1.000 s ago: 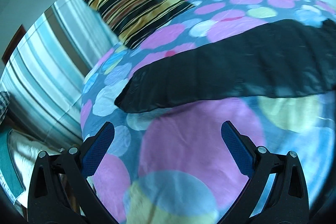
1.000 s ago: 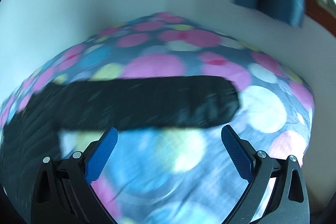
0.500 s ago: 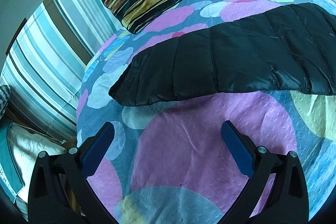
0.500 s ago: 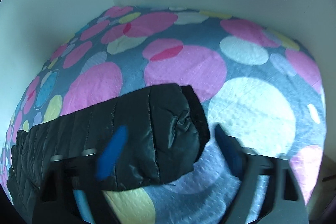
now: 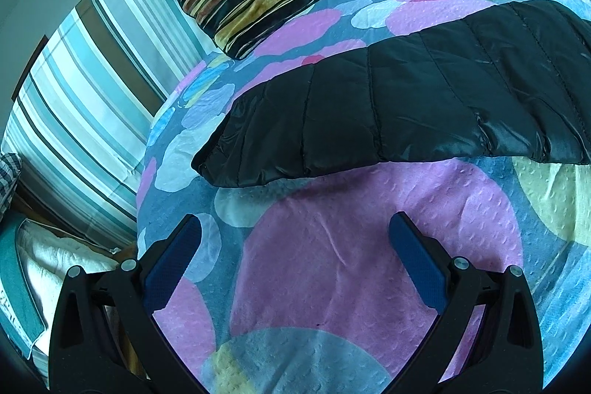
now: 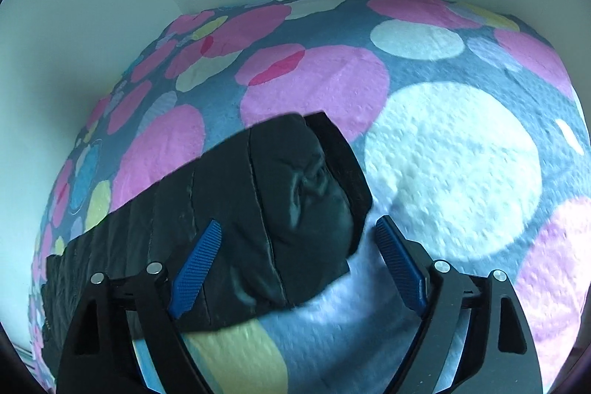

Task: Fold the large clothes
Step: 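Grasp the black jacket's sleeve cuff with the right gripper and lift it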

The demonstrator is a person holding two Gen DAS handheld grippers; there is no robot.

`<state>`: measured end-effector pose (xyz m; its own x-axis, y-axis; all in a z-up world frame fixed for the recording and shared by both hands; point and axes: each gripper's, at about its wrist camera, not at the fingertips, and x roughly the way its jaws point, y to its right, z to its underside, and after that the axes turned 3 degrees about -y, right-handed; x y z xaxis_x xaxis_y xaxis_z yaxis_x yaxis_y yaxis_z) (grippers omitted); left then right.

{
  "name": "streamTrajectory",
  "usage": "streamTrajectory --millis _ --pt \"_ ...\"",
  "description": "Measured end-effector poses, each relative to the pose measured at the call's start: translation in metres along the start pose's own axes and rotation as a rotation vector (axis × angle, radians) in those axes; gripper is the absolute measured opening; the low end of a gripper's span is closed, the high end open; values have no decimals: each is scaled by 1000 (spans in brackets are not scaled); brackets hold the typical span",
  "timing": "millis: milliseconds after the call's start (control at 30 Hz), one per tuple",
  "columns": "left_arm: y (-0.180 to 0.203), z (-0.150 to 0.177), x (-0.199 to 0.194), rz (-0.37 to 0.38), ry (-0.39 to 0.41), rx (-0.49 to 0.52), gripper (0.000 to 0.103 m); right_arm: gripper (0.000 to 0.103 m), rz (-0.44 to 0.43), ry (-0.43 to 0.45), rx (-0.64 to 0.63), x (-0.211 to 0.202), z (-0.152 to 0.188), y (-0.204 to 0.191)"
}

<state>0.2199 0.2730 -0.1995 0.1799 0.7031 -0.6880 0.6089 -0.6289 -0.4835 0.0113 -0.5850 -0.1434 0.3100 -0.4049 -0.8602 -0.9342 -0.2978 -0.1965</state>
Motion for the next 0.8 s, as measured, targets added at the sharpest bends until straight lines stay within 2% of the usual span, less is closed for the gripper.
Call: streamTrajectory --millis 67,133,167,233,300,400,600,800 --pt "1 0 0 2 0 -2 101 86 -1 8 15 5 -4 1" --pt "1 0 0 1 0 -1 101 81 31 18 -19 9 -4 -6" --pt "0 0 0 -1 1 0 101 72 33 21 -43 10 -4 -10" --pt "1 1 0 -10 3 6 101 40 -11 9 -70 10 -3 -18" --pt "3 1 -1 -15 5 9 101 28 -22 11 -86 4 -3 -26" --pt "3 2 0 -12 4 8 101 24 -49 55 -126 -15 -2 -45" --pt "3 2 0 -10 3 7 101 22 -131 186 -310 -73 19 -122" --pt "3 2 1 -6 2 4 101 22 -285 211 -563 -114 80 -230"
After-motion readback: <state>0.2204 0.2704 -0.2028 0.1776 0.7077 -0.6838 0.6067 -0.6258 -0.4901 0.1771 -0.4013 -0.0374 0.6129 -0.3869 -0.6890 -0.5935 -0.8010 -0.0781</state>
